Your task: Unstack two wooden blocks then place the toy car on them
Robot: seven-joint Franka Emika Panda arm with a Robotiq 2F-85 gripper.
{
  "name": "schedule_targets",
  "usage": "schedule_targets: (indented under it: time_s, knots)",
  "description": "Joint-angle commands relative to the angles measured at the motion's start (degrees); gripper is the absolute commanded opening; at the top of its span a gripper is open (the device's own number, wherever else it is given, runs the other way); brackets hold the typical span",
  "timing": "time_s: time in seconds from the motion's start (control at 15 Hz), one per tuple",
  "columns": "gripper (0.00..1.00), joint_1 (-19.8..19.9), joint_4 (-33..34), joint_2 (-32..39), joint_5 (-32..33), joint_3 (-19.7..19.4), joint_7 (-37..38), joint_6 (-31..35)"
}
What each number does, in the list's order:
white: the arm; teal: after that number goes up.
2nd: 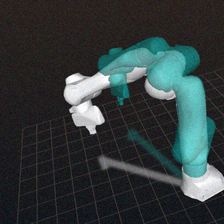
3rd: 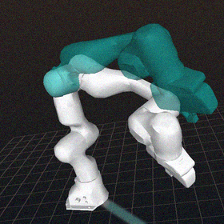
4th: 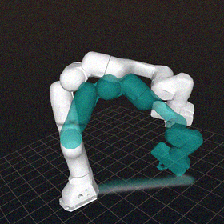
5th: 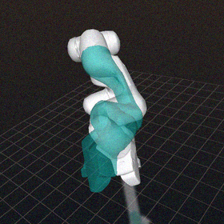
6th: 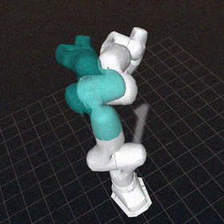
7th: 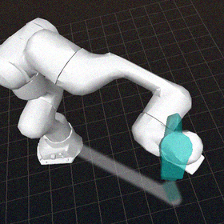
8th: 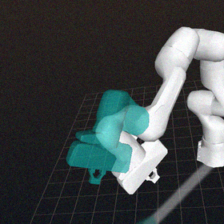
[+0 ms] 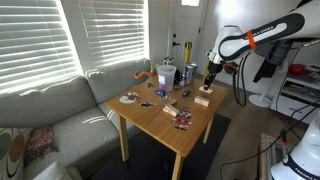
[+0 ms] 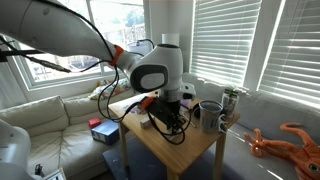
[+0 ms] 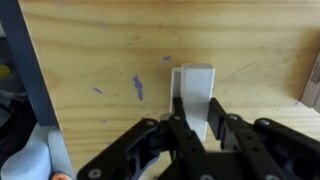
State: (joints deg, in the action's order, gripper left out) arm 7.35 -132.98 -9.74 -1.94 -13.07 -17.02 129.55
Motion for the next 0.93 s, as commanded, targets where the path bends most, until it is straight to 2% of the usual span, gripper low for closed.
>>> schedule_targets:
  time_s: [0.0,0.13,0.87]
  knots:
    - [0.07,0.75,1.07,-0.70,0.42,0.76,2.14,-2.79]
    - [0.07,1.00,1.27,-1.76,-0.08,0.90,5.54,-3.77]
    - [0.07,0.91,7.56,0.48,-3.19,4.58,37.05,-14.02]
